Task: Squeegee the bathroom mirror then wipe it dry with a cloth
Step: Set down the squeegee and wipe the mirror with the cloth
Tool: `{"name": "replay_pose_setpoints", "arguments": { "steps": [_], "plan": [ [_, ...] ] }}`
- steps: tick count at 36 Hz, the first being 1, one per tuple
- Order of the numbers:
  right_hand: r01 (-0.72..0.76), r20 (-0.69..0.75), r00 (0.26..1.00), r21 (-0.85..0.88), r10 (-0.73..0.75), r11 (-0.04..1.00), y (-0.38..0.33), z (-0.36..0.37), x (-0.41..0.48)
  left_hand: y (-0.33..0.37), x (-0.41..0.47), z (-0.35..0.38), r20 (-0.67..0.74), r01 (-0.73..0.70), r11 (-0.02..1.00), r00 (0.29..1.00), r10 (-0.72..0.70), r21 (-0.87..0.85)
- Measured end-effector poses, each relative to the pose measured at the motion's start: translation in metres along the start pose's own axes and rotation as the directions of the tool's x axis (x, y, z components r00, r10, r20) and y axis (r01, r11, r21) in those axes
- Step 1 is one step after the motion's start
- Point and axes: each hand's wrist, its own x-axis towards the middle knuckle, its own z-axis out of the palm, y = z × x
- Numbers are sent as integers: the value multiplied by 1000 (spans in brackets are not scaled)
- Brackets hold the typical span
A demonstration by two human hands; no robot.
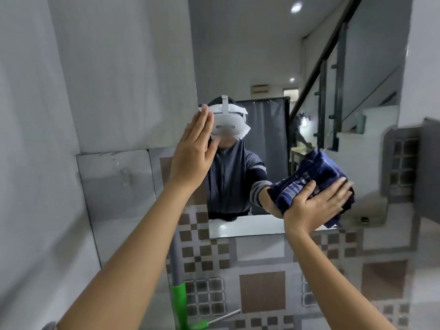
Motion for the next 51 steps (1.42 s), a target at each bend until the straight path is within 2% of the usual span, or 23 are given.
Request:
{"name": "replay_pose_setpoints", "arguments": {
  "steps": [3,6,9,14,16,19,21,24,27,29,31,35,37,39,41,43,46,51],
  "plan": [
    [94,56,994,-2,-93,996,-11,10,-37,-8,0,-3,21,-34,999,999,34,-10],
    [254,140,959,-44,-245,966,-15,19,-70,-12,1,-7,26,-61,997,998,62,-38],
    [440,259,877,-91,-405,893,-12,24,-96,-12,0,-7,15,-58,997,998,59,-56],
    [690,417,689,-130,-592,712,1,20,-113,-6,-6,-5,-16,-19,997,1000,18,-77],
    [799,480,562,-105,-673,592,9,16,-108,-4,-10,-2,-25,-2,995,1000,0,-95],
    [953,577,261,-24,-774,303,17,8,-91,2,-16,3,-43,25,991,999,-31,-133],
    [990,609,79,42,-789,132,19,3,-77,5,-18,6,-58,54,988,996,-63,-146],
    [987,654,-142,152,-743,-55,18,-5,-55,11,-20,9,-81,86,985,992,-99,-152],
    [953,664,-301,239,-684,-187,19,-14,-30,16,-21,10,-98,105,982,988,-121,-160],
    [942,673,-335,249,-660,-225,25,-21,-13,20,-22,11,-95,131,977,984,-149,-171],
    [957,688,-288,198,-666,-210,34,-29,4,23,-24,11,-91,157,972,981,-174,-173],
    [1000,698,-26,10,-716,-26,59,-52,41,28,-26,10,-95,192,965,973,-212,-180],
    [990,704,138,-78,-697,117,75,-63,59,29,-26,12,-105,207,962,968,-227,-177],
    [938,684,332,-170,-649,301,90,-72,71,29,-26,13,-117,207,966,967,-226,-155],
    [833,629,522,-231,-577,502,101,-78,76,29,-26,13,-117,209,969,967,-225,-132],
    [688,569,669,-234,-477,687,106,-81,74,30,-26,12,-117,217,969,966,-230,-118],
    [515,501,781,-181,-372,838,105,-77,64,31,-27,12,-116,226,968,964,-238,-108],
    [194,299,941,-95,-158,976,100,-63,46,33,-27,6,-95,224,969,968,-234,-108]
  ]
}}
